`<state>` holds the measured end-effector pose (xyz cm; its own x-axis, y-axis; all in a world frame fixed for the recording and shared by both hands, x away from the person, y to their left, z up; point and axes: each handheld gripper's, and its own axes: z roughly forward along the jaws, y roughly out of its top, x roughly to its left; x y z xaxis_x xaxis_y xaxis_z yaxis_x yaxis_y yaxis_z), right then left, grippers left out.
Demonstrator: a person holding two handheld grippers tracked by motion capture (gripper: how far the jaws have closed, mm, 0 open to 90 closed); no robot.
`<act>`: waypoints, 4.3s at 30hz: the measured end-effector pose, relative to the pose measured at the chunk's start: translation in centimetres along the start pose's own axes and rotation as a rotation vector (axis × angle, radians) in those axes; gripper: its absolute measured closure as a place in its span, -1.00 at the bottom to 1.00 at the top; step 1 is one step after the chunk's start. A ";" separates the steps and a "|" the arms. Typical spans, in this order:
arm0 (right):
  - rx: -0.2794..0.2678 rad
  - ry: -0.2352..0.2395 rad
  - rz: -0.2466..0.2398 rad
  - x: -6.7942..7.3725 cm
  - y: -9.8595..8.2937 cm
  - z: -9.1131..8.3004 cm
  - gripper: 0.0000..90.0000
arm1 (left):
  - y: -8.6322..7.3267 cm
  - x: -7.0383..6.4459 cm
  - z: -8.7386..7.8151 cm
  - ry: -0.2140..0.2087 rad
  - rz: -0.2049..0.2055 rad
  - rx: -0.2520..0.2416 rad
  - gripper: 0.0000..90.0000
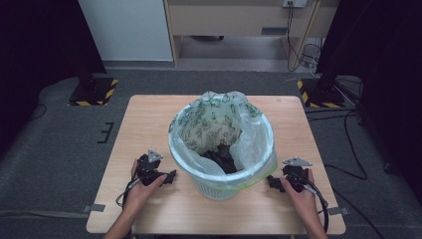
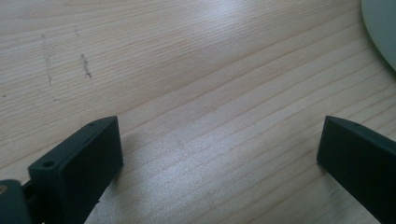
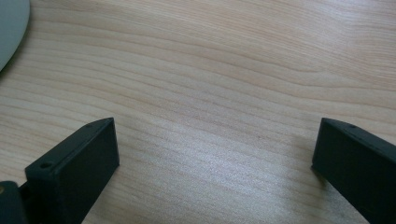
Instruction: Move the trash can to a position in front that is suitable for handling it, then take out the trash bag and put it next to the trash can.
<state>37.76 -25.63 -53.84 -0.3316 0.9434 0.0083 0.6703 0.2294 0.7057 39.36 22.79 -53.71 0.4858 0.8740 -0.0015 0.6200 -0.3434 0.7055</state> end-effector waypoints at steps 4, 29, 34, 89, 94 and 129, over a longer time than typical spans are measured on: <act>0.000 -0.003 0.001 0.0 0.0 0.0 -0.98 | 0.0 0.1 -0.1 0.001 0.005 -0.008 -0.98; -0.001 -0.004 0.010 0.0 -0.1 0.0 -0.99 | 1.7 -5.0 -3.7 -0.184 0.149 -0.097 -0.93; -0.003 -0.009 0.007 0.0 -0.1 0.0 -0.99 | 1.9 -6.6 -4.0 -0.233 0.180 -0.090 -0.94; -0.268 0.100 -0.081 4.6 2.0 -3.4 -0.90 | 4.0 -8.7 -1.5 -0.182 0.108 -0.184 -0.97; -0.250 0.056 -0.055 4.7 2.4 -2.5 -0.87 | 4.1 -8.5 -1.5 -0.172 0.098 -0.182 -0.97; -0.272 0.253 0.036 -1.6 7.6 -11.2 -0.66 | 8.1 -3.5 -7.3 -0.156 0.004 -0.198 -0.88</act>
<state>35.94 -28.13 -40.51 -0.4875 0.8528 0.1876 0.4947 0.0927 0.8641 38.20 19.49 -42.78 0.5866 0.8040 -0.0970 0.4923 -0.2589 0.8310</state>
